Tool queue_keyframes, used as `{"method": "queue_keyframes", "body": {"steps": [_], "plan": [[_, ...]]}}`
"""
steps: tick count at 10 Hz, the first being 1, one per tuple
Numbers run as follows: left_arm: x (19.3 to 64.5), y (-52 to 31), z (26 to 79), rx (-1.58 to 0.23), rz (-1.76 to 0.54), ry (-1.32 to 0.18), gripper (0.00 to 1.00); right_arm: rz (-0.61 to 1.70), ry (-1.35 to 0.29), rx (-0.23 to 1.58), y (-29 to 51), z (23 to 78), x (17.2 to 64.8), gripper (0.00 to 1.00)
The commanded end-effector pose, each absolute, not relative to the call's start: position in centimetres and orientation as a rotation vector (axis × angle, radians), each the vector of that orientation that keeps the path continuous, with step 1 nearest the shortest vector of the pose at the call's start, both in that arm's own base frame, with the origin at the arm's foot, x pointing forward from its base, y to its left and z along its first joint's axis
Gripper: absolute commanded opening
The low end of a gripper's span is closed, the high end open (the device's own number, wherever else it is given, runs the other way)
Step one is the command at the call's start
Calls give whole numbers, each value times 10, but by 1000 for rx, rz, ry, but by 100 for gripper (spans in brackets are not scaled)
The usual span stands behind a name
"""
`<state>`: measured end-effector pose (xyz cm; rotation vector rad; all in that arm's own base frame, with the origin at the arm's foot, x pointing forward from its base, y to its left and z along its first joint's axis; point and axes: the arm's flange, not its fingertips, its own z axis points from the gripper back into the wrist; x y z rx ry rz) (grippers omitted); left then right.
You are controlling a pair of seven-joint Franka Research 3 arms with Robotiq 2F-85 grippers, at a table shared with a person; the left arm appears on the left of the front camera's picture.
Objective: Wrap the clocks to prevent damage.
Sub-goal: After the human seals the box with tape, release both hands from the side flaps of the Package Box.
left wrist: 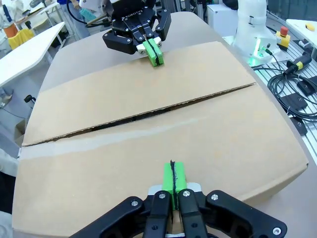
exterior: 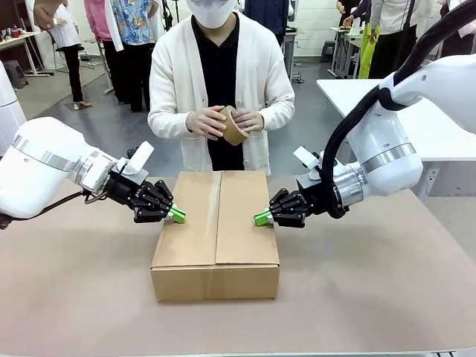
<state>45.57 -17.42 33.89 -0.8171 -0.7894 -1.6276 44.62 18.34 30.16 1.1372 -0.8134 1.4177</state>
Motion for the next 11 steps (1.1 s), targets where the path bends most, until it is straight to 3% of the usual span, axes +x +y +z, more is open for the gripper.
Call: {"method": "queue_keyframes", "body": {"steps": [1, 11], "plan": [[455, -173, 330, -799, -1628, -774, 0, 1410, -807, 1131, 184, 297, 446, 1], [455, -173, 330, -799, -1628, -774, 0, 1410, -807, 1131, 184, 297, 446, 1]]}}
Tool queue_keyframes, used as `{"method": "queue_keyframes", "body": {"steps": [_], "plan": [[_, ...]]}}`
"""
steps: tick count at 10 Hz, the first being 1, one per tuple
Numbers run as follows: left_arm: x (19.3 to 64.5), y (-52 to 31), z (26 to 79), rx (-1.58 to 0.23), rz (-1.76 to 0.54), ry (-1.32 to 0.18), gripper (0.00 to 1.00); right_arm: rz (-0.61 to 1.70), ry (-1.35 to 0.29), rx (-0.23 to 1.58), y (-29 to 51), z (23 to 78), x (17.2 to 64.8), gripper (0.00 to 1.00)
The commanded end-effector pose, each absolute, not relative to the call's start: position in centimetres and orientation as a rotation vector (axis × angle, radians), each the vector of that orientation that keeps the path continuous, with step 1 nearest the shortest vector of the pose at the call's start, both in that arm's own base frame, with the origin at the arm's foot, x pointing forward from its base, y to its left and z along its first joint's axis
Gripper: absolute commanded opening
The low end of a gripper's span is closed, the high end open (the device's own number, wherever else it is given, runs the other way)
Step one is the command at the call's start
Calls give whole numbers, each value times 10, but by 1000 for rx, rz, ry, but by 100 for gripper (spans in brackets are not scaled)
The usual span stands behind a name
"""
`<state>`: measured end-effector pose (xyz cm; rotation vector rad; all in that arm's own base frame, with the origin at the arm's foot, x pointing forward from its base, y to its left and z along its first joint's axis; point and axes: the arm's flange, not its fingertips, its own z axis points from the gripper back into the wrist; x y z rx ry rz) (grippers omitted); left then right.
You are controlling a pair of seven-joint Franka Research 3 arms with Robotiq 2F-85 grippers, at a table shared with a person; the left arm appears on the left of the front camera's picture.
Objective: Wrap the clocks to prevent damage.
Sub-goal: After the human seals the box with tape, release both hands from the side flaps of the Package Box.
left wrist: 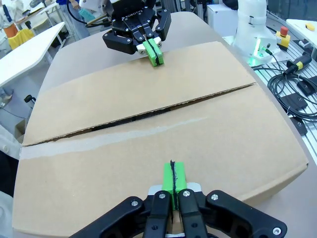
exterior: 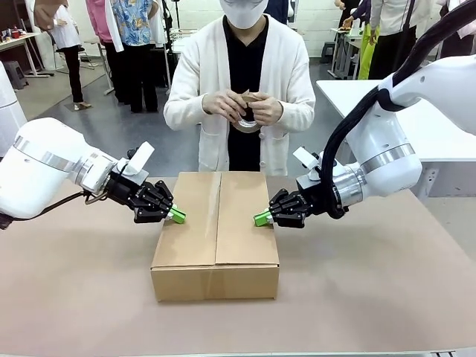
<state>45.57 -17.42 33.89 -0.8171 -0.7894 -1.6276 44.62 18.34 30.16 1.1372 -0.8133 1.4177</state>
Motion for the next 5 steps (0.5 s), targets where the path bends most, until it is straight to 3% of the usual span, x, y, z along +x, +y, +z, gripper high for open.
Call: {"method": "queue_keyframes", "body": {"steps": [1, 5], "plan": [[455, -173, 330, -799, -1628, -774, 0, 1410, -807, 1131, 184, 297, 446, 1], [455, -173, 330, -799, -1628, -774, 0, 1410, -807, 1131, 184, 297, 446, 1]]}}
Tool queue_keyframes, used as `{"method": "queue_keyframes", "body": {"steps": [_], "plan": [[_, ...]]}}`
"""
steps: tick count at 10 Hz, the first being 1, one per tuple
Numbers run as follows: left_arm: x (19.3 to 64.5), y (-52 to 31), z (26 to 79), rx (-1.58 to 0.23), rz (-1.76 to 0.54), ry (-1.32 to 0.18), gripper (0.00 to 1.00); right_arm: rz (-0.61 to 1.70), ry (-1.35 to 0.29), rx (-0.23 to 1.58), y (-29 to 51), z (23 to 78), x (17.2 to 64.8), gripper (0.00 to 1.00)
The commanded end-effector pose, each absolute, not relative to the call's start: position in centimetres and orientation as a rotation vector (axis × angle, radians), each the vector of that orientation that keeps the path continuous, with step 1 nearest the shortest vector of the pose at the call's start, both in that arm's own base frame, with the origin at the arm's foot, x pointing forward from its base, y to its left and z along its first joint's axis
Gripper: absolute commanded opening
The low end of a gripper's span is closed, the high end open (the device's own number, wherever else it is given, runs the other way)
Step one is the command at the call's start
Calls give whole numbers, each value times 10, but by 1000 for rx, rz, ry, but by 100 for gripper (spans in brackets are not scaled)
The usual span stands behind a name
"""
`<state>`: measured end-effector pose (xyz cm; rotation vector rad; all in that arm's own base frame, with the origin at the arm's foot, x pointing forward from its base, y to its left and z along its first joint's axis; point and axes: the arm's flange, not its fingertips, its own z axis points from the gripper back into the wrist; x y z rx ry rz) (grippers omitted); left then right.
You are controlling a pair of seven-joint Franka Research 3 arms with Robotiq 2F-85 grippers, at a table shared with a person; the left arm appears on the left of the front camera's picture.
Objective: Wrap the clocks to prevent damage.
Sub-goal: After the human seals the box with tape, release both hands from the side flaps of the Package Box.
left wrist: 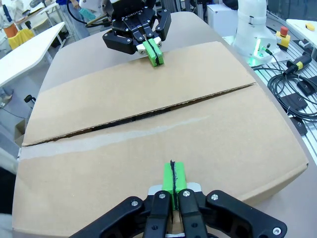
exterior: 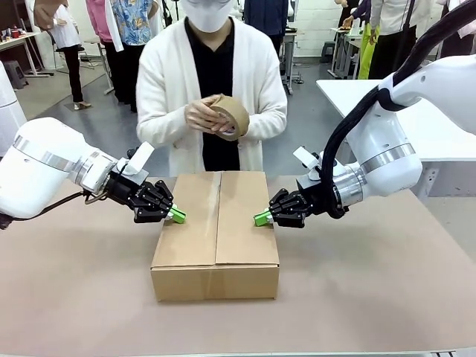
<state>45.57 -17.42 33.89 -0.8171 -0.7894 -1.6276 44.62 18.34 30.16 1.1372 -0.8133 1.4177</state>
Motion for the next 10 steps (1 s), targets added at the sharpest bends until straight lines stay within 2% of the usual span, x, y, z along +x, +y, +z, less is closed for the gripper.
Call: {"method": "queue_keyframes", "body": {"steps": [1, 10], "plan": [[455, -173, 330, -799, -1628, -774, 0, 1410, -807, 1131, 184, 297, 446, 1], [455, -173, 330, -799, -1628, -774, 0, 1410, -807, 1131, 184, 297, 446, 1]]}}
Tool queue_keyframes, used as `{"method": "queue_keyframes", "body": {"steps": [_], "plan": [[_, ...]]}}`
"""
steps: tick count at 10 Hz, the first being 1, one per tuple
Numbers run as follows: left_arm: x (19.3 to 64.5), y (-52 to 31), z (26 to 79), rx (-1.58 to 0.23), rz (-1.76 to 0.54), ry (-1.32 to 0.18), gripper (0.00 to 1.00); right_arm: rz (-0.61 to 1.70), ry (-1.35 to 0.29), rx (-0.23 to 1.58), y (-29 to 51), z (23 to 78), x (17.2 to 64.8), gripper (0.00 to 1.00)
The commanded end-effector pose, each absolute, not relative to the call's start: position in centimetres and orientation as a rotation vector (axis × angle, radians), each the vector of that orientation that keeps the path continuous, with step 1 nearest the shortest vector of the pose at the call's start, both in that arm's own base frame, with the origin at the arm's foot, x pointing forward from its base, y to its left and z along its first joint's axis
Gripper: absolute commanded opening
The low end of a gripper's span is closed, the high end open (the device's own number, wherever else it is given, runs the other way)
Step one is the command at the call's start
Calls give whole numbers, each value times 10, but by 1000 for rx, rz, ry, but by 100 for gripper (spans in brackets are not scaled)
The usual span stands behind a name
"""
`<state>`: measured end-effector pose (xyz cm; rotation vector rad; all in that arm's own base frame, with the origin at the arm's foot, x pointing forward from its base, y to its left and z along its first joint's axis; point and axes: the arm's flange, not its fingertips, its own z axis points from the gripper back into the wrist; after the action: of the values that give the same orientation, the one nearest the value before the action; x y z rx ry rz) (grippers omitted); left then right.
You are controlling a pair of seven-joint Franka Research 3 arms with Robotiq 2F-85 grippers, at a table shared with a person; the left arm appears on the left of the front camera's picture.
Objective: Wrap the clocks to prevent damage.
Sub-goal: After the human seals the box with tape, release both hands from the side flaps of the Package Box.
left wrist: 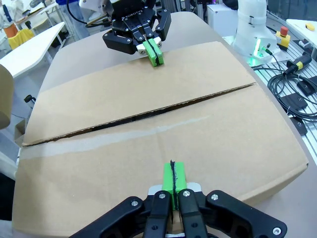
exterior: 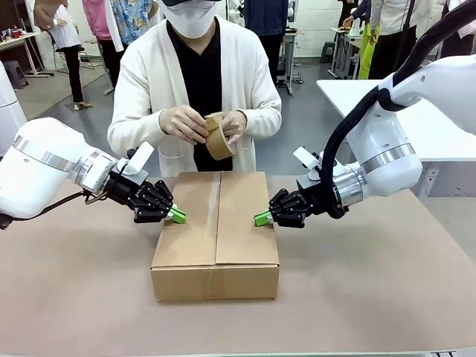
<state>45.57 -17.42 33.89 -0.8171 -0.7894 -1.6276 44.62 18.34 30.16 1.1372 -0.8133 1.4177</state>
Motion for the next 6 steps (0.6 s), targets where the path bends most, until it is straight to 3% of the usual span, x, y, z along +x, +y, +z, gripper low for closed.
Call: {"method": "queue_keyframes", "body": {"steps": [1, 6], "plan": [[455, -173, 330, -799, -1628, -774, 0, 1410, -807, 1131, 184, 297, 446, 1], [455, -173, 330, -799, -1628, -774, 0, 1410, -807, 1131, 184, 297, 446, 1]]}}
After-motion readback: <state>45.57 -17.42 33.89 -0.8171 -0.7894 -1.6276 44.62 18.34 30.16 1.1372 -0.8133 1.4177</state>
